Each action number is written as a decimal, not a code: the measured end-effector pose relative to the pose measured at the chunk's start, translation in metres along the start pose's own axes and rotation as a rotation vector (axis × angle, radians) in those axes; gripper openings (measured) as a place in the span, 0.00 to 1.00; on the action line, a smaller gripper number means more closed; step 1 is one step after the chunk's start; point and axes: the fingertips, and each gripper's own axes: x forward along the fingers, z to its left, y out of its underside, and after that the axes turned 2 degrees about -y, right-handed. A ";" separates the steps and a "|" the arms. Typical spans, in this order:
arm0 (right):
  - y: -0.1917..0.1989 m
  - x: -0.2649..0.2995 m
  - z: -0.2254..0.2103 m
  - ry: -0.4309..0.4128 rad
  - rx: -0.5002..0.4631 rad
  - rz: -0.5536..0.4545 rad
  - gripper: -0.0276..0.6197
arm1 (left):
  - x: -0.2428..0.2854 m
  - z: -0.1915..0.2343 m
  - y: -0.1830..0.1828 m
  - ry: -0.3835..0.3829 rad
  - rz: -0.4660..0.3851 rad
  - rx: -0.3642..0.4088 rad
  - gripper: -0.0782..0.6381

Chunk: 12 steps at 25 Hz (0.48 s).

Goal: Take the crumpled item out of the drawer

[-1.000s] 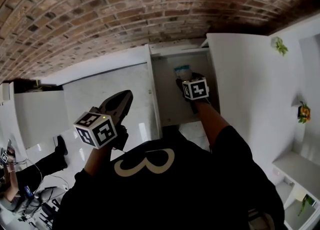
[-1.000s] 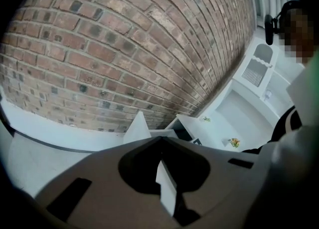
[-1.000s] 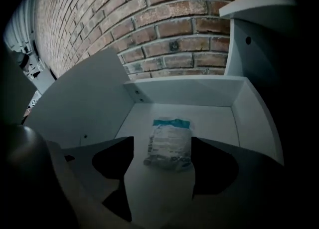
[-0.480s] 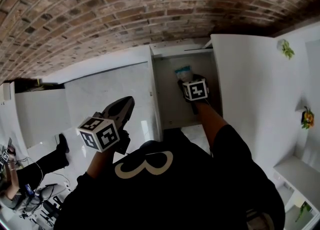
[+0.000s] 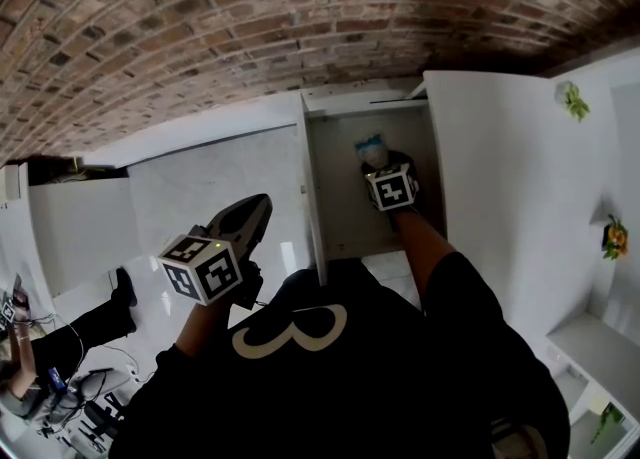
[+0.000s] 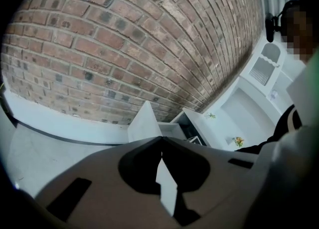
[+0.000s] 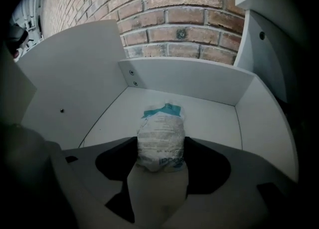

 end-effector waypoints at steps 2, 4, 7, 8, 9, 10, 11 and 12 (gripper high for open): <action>0.000 -0.001 -0.003 0.007 -0.001 0.000 0.48 | -0.003 0.002 0.002 -0.001 0.000 -0.002 0.11; 0.000 -0.002 -0.004 -0.007 0.025 0.006 0.45 | -0.006 0.004 0.003 -0.001 0.001 -0.002 0.11; -0.005 -0.003 -0.005 -0.032 0.084 -0.028 0.43 | -0.010 0.005 0.002 0.003 0.000 -0.008 0.11; -0.008 -0.006 -0.006 -0.034 0.099 -0.044 0.42 | -0.012 0.003 0.001 0.006 -0.003 -0.012 0.11; -0.010 -0.010 -0.005 -0.038 0.112 -0.054 0.42 | -0.014 0.000 0.000 0.012 -0.005 -0.018 0.11; -0.011 -0.015 -0.003 -0.047 0.122 -0.059 0.41 | -0.017 -0.002 -0.001 0.019 -0.005 -0.025 0.11; -0.013 -0.021 0.001 -0.059 0.130 -0.064 0.41 | -0.020 -0.005 -0.001 0.027 -0.002 -0.029 0.11; -0.015 -0.027 0.005 -0.069 0.138 -0.069 0.41 | -0.023 -0.007 -0.002 0.033 -0.001 -0.028 0.11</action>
